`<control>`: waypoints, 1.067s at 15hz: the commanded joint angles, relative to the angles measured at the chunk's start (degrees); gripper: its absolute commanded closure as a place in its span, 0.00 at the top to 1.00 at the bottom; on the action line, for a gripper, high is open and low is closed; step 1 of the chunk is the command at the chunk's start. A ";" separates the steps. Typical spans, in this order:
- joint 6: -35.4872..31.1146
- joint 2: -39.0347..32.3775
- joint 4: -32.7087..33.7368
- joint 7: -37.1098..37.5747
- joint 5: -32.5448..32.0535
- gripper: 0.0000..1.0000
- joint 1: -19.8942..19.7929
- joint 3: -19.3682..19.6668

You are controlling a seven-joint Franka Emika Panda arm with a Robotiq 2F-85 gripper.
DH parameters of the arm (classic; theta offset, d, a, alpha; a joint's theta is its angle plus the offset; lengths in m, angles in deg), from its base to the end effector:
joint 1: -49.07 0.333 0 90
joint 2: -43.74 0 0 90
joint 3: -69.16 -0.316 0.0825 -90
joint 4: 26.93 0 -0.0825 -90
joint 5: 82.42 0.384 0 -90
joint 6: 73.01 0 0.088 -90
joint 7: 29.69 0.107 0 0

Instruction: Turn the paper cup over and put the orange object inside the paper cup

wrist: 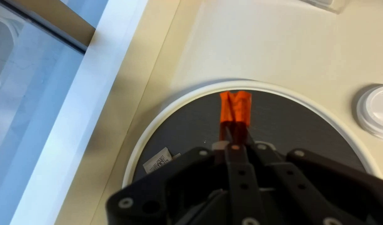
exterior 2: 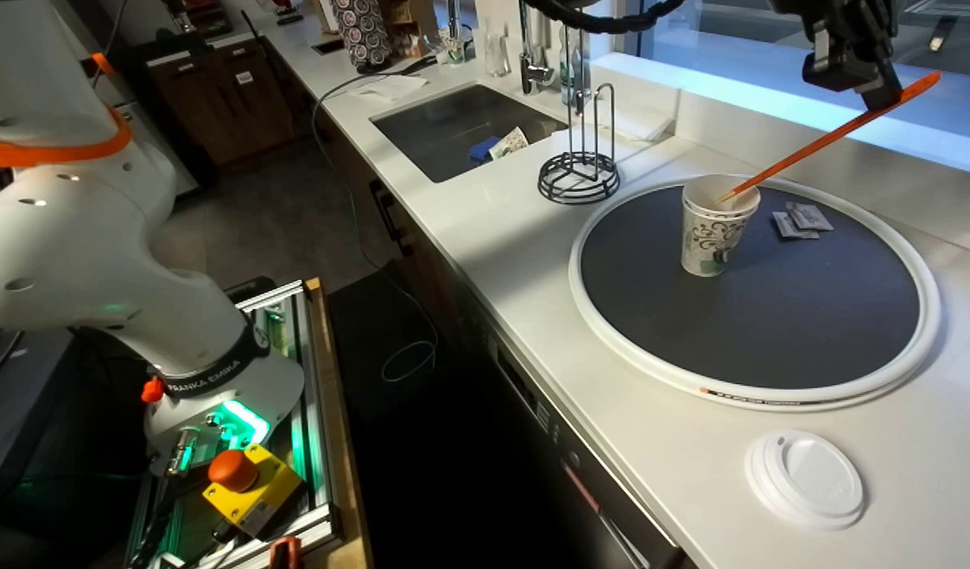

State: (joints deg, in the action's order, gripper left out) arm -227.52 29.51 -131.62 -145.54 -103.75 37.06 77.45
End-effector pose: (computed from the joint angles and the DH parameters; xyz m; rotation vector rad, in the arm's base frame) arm 0.6315 -0.2124 0.4689 1.3637 2.0547 -0.0545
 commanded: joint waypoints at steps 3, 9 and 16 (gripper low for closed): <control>-3.92 1.08 -3.49 7.37 -10.18 0.00 3.20 2.36; -4.26 1.33 -4.30 14.11 -16.01 0.40 4.25 2.42; -3.13 1.95 -4.13 17.05 -15.29 0.92 3.92 1.20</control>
State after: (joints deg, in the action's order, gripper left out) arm -230.37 29.68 -133.89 -130.80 -118.58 40.90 78.88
